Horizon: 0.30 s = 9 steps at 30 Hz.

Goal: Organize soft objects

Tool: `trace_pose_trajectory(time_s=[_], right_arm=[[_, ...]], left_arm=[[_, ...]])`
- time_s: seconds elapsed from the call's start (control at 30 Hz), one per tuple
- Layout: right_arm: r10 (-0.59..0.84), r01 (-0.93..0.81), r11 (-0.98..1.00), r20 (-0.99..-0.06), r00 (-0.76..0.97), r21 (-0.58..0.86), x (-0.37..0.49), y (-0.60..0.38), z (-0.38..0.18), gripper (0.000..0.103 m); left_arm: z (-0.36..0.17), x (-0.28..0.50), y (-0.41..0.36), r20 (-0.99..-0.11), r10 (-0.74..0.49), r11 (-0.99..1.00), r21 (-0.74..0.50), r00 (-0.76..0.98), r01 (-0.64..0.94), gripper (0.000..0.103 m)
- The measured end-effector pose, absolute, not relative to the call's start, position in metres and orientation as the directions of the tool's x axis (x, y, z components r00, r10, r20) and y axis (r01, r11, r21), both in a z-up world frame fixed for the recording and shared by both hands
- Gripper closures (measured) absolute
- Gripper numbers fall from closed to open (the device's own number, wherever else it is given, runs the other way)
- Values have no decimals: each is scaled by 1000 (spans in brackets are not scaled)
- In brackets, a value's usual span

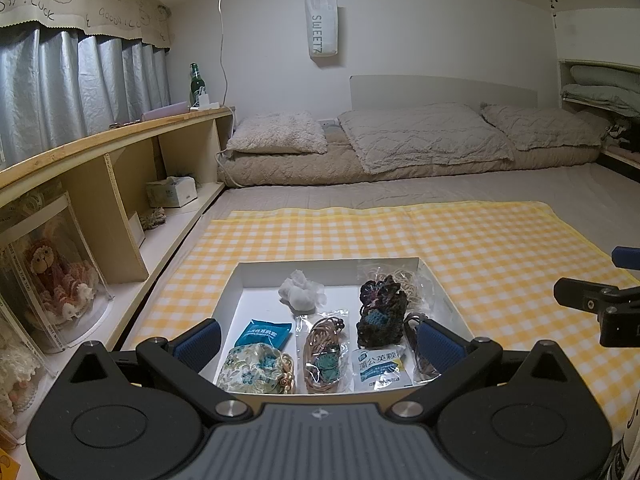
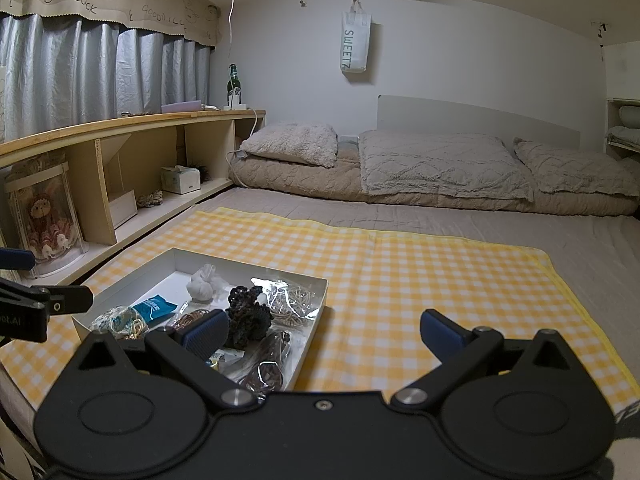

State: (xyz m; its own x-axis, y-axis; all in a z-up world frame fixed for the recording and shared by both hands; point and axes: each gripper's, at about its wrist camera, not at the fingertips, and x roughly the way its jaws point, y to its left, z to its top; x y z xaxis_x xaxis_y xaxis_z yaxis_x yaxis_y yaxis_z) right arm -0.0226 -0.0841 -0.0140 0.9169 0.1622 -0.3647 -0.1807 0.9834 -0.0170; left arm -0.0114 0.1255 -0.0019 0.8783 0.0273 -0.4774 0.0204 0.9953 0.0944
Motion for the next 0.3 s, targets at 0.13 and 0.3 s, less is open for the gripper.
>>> trace_pose_trajectory(time_s=[0.13, 0.3], right_arm=[[161, -180, 984, -364, 917, -17, -23, -84, -14, 0], [162, -180, 983, -364, 917, -17, -22, -84, -14, 0]], left_arm=[[-2, -11, 125, -478, 27, 995, 93, 878, 20, 0], [-2, -12, 126, -478, 28, 995, 93, 878, 20, 0]])
